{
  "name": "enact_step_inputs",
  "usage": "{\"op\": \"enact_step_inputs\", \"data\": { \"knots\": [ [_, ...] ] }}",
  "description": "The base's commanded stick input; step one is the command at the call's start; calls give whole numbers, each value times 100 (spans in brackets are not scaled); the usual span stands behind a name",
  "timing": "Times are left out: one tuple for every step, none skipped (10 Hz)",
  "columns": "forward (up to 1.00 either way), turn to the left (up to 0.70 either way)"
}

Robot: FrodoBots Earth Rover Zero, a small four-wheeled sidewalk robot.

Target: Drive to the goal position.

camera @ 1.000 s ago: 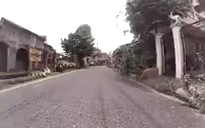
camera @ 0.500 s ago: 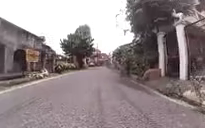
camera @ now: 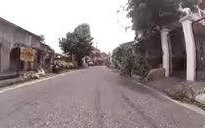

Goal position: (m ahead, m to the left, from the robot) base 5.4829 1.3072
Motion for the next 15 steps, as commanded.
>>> {"op": "enact_step_inputs", "data": {
  "knots": [
    [85,0],
    [85,0],
    [85,0],
    [85,0],
    [85,0],
    [85,0],
    [85,0],
    [89,0],
    [100,0],
    [100,0],
    [100,0],
    [100,0],
    [100,0],
    [100,0],
    [100,0]
  ]
}}
